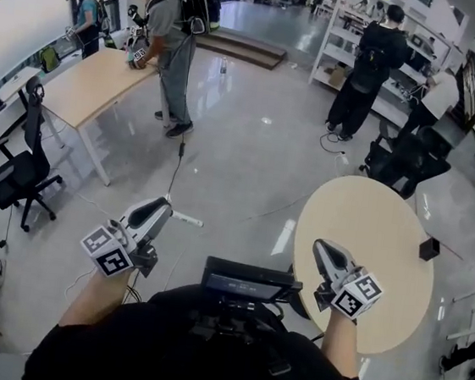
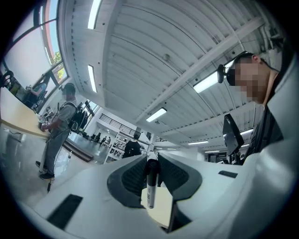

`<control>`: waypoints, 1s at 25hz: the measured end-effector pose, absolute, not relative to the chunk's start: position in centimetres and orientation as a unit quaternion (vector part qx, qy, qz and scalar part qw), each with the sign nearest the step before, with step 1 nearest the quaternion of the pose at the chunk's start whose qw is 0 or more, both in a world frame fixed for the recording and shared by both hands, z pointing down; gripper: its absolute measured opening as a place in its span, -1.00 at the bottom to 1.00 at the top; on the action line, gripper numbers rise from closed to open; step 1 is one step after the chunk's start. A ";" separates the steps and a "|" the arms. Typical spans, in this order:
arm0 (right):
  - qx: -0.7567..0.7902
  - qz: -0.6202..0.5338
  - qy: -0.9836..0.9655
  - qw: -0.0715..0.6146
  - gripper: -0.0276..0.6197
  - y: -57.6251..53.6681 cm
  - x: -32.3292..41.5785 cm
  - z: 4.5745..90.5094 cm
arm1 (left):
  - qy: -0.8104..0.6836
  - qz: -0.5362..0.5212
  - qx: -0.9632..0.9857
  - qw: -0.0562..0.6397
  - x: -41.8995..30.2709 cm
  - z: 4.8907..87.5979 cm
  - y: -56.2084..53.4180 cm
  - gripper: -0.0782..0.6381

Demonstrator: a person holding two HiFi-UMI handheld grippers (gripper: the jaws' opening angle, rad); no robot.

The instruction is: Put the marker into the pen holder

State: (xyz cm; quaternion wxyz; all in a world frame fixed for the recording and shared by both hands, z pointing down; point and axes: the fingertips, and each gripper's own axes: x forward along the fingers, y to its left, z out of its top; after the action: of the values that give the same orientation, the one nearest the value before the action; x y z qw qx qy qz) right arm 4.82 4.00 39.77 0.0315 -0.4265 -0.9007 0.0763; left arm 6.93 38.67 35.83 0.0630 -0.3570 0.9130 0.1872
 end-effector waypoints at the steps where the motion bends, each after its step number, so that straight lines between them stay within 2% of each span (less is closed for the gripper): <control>1: -0.426 0.077 -0.901 0.032 -0.90 2.8 3.7 39.7 | 0.913 0.186 -0.358 0.064 6.0 35.5 37.4 -0.57; 15: -0.359 0.108 -0.926 0.041 -0.90 -8.3 -7.2 42.0 | 0.889 0.193 -0.416 0.024 -9.5 36.9 26.7 -0.57; 25: -0.205 0.106 -0.972 0.036 -0.90 -11.2 -17.7 41.9 | 0.814 0.199 -0.545 0.007 -29.9 37.2 22.9 -0.57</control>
State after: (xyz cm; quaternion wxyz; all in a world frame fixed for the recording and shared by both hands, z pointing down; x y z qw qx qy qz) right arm -17.74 -11.19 41.94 0.0359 -0.2054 -0.9722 0.1062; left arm -29.92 22.92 37.20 0.0075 -0.5452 0.8143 0.1992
